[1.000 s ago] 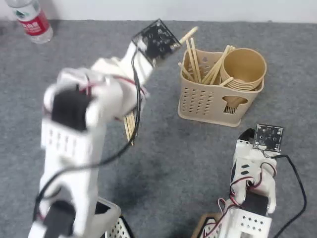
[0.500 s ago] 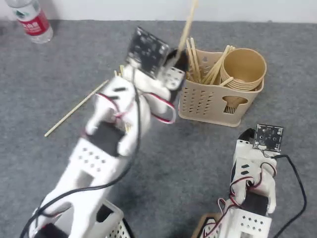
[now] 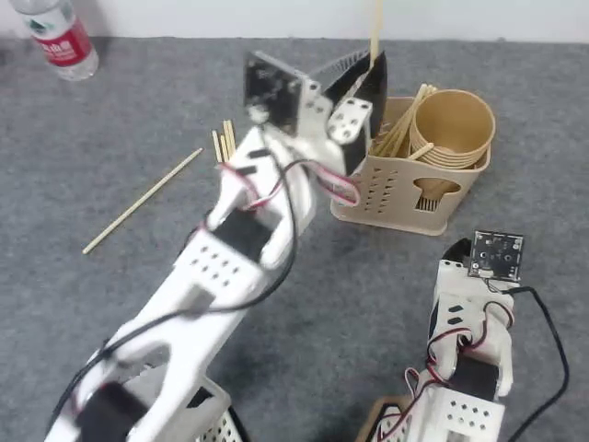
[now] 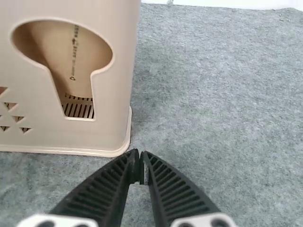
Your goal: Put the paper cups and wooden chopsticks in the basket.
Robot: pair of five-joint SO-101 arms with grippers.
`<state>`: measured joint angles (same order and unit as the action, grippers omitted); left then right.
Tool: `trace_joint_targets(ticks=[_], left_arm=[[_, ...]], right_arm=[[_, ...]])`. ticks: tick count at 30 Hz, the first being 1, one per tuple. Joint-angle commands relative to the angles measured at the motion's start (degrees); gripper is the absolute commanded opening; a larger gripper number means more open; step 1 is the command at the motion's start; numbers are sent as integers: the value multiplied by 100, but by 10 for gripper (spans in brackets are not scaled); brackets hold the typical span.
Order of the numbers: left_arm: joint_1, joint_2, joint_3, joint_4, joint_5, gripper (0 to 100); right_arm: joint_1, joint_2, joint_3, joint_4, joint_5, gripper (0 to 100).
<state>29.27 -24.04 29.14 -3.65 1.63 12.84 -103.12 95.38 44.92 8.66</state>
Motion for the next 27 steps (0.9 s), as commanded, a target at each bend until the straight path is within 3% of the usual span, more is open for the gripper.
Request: trace_joint_targets(ticks=[1,16,21,27], left_arm=[[-62,879,-391,-923,35,11],[-97,1160,-382,-1090,53,50],[-97,993,-426,-475,62,85],[-105,949,-400,-440,44,90]], right_arm=[[-48,-57,53,-75,105,9],[-57,-57,53,-92,114,9],[-57,-57,53,-92,114,9],[-57,-57,53,-92,114,9]])
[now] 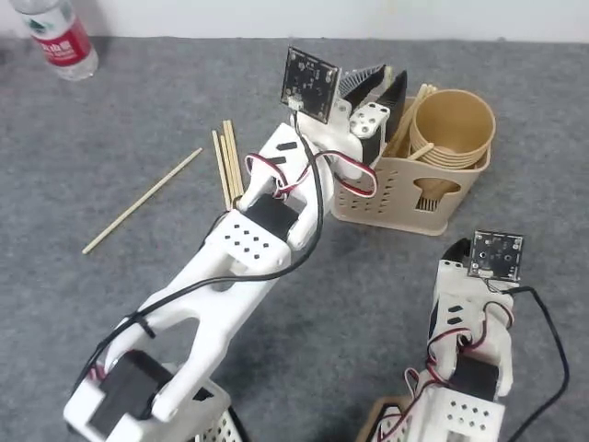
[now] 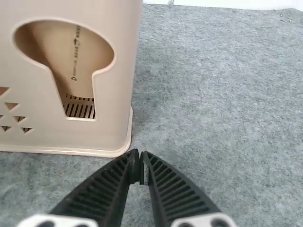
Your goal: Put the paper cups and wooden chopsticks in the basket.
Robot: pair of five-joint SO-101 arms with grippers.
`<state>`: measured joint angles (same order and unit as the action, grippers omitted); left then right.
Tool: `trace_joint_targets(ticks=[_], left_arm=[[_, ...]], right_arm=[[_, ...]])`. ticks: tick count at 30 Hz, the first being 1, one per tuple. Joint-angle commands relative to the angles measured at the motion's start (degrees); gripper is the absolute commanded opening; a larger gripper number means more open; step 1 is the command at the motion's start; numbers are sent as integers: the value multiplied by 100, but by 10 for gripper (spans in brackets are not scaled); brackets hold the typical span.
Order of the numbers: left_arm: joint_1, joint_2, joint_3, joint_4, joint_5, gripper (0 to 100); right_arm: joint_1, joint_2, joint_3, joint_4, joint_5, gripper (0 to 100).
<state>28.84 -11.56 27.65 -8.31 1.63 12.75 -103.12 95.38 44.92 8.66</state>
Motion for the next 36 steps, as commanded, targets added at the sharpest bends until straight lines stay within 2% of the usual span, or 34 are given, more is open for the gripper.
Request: trace_joint_targets(ticks=[1,6,11,14,19,23,31,36], left_arm=[[-79,-299,-242,62,35,89],[-457,-440,-277,1099,26,88],[-1820,-1222,-312,2734,-35,92],[-2664,-1670,-418,3798,-738,92],[-3569,-1468,-541,5073,-2549,92],[-4105,-905,-681,5714,-3569,92],[-4914,826,-1569,6716,-4404,92],[-5204,2154,-2123,6804,-4791,92]], right_arm=[[-48,-57,53,-92,114,9],[-48,-57,53,-92,114,9],[-48,-57,53,-84,114,9],[-48,-57,53,-84,114,9],[-48,-57,53,-84,114,9],[-48,-57,53,-84,114,9],[-48,-57,53,-84,114,9],[-48,-57,53,-84,114,9]])
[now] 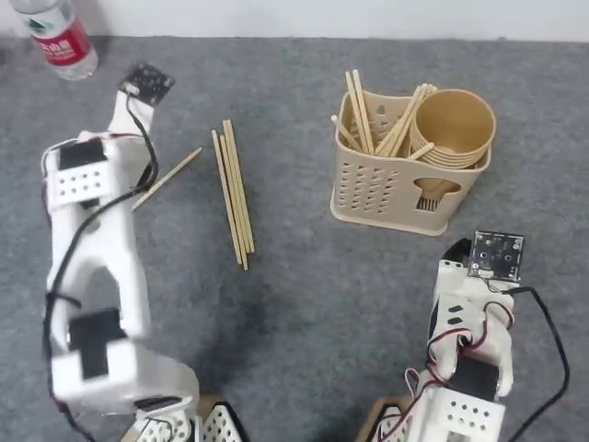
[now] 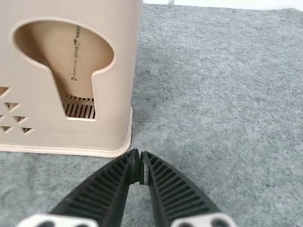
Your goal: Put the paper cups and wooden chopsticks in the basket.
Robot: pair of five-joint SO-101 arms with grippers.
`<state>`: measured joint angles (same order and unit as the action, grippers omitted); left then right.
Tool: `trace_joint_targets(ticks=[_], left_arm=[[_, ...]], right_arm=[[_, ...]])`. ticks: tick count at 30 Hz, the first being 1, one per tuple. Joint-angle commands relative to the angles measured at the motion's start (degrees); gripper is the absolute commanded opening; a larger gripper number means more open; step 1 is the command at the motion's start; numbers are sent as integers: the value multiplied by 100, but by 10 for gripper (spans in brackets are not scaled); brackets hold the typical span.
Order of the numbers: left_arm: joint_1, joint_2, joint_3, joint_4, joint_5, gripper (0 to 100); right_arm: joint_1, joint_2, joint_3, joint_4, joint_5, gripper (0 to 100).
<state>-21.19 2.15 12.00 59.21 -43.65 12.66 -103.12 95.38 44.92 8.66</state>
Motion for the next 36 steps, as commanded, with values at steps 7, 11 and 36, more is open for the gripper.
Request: trace_joint_targets(ticks=[7,11,36], left_arm=[[-229,2013,-1024,44,-615,92],[-229,2514,-1455,44,-615,92],[-202,4809,-4620,2664,-1512,66]], right_arm=[[-40,-57,53,-84,114,9],[-40,-57,53,-84,114,9],[-40,-57,53,-84,114,9]])
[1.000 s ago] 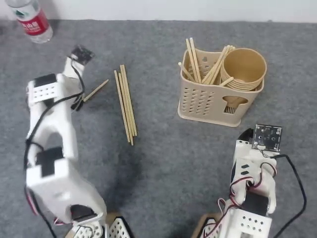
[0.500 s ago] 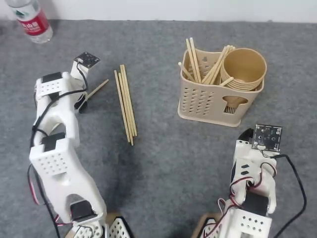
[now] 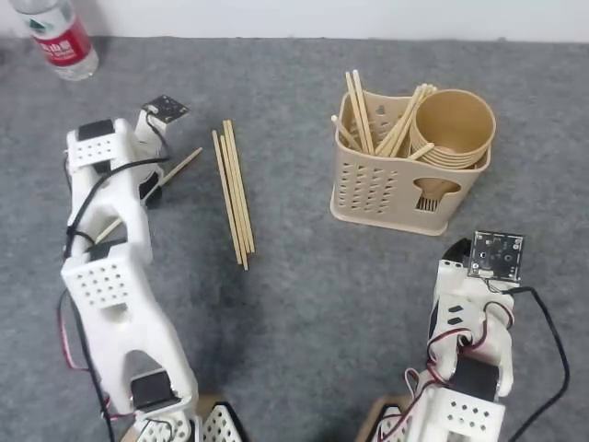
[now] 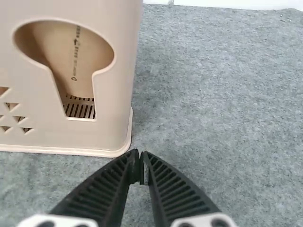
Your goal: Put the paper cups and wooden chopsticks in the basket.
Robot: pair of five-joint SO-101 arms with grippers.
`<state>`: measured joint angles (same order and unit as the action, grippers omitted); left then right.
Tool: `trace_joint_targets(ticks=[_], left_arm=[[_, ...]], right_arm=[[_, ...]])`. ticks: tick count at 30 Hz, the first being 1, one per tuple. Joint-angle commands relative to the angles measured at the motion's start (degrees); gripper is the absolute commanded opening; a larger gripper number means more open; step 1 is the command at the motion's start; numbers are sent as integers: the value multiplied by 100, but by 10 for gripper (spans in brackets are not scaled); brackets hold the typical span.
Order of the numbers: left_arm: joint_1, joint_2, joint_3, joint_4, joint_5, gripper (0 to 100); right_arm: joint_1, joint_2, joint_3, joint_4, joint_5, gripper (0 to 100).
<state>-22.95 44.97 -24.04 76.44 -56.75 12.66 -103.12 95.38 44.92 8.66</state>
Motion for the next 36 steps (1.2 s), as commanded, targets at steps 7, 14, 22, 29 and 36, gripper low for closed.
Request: trace_joint_targets(ticks=[7,14,22,29,36], left_arm=[[-44,1987,-3284,2400,-633,13],[-105,2532,-4189,2418,-554,11],[-70,1389,-4075,2435,-237,9],[44,-677,-1402,2409,-545,9],[624,-3174,778,2391,-589,9]], right_arm=[[-40,-57,53,-84,114,9],[-40,-57,53,-84,114,9],[-40,-57,53,-84,114,9],[-40,-57,53,-84,114,9],[-40,-57,53,-84,114,9]])
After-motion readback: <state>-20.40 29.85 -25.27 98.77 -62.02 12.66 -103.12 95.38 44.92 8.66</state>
